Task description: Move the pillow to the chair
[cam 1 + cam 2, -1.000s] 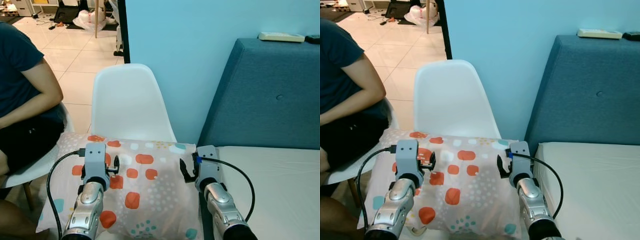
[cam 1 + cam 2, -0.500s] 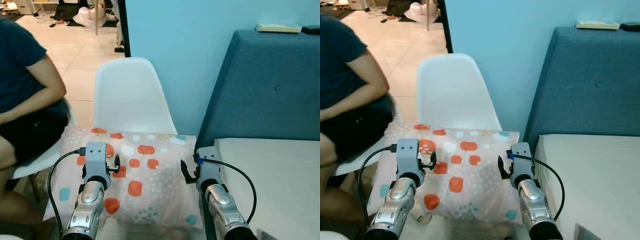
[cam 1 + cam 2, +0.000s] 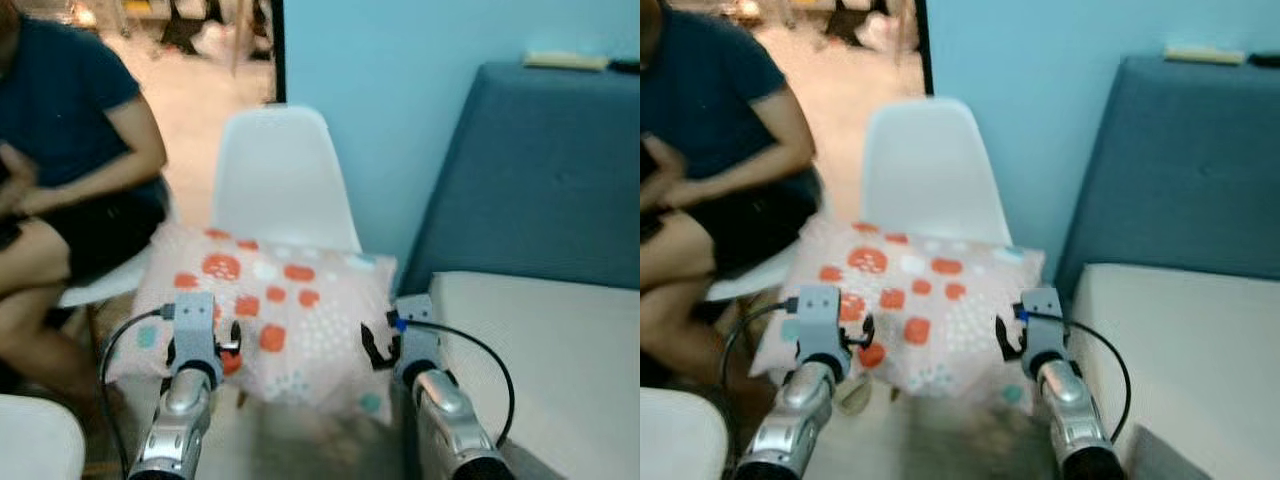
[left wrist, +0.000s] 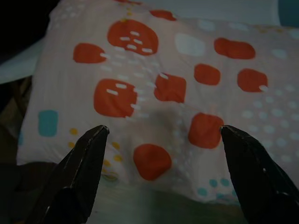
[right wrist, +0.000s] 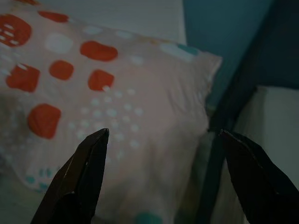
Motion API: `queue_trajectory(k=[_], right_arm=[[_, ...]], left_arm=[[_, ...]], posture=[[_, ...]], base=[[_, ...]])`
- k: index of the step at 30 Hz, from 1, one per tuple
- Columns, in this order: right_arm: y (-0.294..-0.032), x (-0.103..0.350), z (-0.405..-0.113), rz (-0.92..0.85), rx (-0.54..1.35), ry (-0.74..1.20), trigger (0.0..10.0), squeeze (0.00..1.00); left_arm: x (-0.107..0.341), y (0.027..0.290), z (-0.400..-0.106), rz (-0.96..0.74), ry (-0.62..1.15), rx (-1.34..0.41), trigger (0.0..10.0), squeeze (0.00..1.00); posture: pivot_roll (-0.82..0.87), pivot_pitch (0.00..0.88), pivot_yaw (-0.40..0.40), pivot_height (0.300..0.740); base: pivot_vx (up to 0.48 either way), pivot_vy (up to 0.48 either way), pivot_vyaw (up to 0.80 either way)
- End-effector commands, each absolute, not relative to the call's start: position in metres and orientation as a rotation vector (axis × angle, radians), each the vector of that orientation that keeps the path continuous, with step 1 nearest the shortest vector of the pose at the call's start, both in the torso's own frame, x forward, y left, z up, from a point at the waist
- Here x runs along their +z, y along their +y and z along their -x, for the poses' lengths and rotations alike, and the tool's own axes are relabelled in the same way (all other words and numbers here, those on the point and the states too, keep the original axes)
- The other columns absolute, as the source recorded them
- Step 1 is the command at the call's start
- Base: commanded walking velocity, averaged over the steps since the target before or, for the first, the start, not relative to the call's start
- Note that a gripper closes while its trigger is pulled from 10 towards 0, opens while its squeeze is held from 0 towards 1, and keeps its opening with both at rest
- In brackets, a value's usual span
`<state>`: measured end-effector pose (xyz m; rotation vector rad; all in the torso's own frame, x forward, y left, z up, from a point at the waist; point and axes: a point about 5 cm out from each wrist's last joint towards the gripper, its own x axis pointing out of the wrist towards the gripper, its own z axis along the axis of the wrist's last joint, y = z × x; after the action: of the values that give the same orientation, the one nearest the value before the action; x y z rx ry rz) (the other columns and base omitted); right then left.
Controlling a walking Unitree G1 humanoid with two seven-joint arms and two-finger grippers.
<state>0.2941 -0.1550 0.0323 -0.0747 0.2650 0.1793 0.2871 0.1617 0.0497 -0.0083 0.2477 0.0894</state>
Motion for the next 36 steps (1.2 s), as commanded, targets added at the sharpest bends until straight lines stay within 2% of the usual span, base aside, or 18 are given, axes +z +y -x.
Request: queue_trajectory(k=[1, 17, 25, 27, 36], right_arm=[[-0.152, 0.031, -0.292, 0.063, 0.193, 0.276, 10.0, 0.00], [-0.150, 0.031, -0.294, 0.077, 0.198, 0.287, 10.0, 0.00], [-0.161, 0.035, -0.294, 0.073, 0.159, 0.254, 10.0, 0.00], [-0.165, 0.036, -0.296, 0.028, 0.133, 0.257, 10.0, 0.00], [-0.176, 0.043, -0.301, 0.048, 0.105, 0.244, 10.0, 0.00]], left_arm=[[0.046, 0.167, -0.284, 0.005, 0.267, 0.112, 10.0, 0.00], [0.049, 0.167, -0.286, -0.015, 0.250, 0.103, 10.0, 0.00], [0.055, 0.152, -0.293, -0.057, 0.205, 0.026, 10.0, 0.00], [0.055, 0.153, -0.293, -0.057, 0.206, 0.029, 10.0, 0.00], [0.057, 0.149, -0.299, -0.061, 0.201, 0.010, 10.0, 0.00]], posture=[[-0.03, 0.136, -0.031, 0.740], [-0.03, 0.124, -0.031, 0.740], [-0.03, 0.115, -0.025, 0.740], [-0.03, 0.116, -0.021, 0.740], [-0.04, 0.126, -0.009, 0.740]], base=[[0.000, 0.000, 0.00], [0.000, 0.000, 0.00], [0.000, 0.000, 0.00], [0.000, 0.000, -0.66], [0.000, 0.000, -0.80]])
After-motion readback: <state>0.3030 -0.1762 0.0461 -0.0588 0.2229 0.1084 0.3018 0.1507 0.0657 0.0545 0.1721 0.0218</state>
